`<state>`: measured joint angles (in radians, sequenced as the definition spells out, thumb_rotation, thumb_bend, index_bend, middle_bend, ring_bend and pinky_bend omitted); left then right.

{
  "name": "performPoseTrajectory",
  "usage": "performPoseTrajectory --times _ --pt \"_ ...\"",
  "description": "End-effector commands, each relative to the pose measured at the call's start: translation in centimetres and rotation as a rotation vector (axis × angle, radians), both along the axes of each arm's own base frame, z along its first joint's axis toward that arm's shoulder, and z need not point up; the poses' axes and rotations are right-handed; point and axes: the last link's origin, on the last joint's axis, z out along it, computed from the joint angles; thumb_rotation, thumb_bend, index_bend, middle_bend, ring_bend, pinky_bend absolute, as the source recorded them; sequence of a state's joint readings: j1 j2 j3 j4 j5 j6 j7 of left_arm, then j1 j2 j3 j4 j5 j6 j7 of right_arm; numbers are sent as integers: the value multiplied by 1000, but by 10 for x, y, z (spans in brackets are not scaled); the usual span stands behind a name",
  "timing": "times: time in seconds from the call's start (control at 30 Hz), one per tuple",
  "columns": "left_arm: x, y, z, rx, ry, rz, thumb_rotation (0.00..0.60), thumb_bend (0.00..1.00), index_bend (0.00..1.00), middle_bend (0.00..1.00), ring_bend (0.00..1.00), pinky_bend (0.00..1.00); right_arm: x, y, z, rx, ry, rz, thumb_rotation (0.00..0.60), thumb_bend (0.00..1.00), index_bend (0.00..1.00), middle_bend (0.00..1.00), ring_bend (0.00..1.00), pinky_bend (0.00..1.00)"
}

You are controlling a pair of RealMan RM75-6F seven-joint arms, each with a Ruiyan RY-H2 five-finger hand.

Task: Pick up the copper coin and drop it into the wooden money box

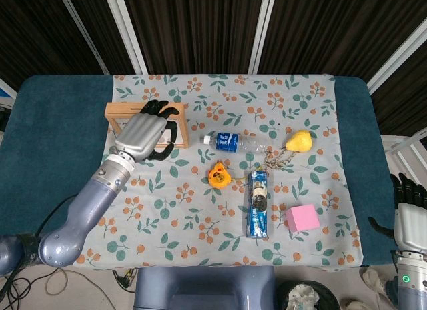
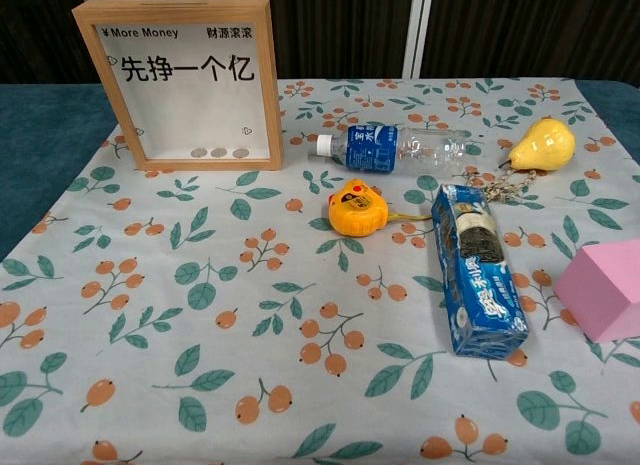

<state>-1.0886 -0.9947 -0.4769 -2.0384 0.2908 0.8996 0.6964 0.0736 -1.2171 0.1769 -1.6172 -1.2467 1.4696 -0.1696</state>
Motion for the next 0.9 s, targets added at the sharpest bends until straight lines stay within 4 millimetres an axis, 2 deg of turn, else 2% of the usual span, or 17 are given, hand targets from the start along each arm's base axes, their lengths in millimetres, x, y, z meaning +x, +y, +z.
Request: performPoseTrajectory --times 0.03,0.13,0.37,0.57,0.9 --pt "21 32 37 55 -4 44 600 542 743 169 0 0 -4 -2 -4 18 25 -15 600 238 0 0 0 0" --pt "20 49 46 73 24 78 600 542 745 169 0 0 -7 -4 -5 16 41 -27 600 237 0 0 0 0" --pt "14 76 52 60 85 118 600 538 745 170 0 0 -14 -7 -4 -7 75 -55 600 238 0 0 0 0" --pt "6 95 45 44 91 149 600 538 745 175 0 0 -22 -11 -3 -15 95 -84 600 238 0 0 0 0" --pt "-23 120 32 34 126 195 600 538 746 176 0 0 -30 -14 -3 -25 112 -112 600 237 0 0 0 0"
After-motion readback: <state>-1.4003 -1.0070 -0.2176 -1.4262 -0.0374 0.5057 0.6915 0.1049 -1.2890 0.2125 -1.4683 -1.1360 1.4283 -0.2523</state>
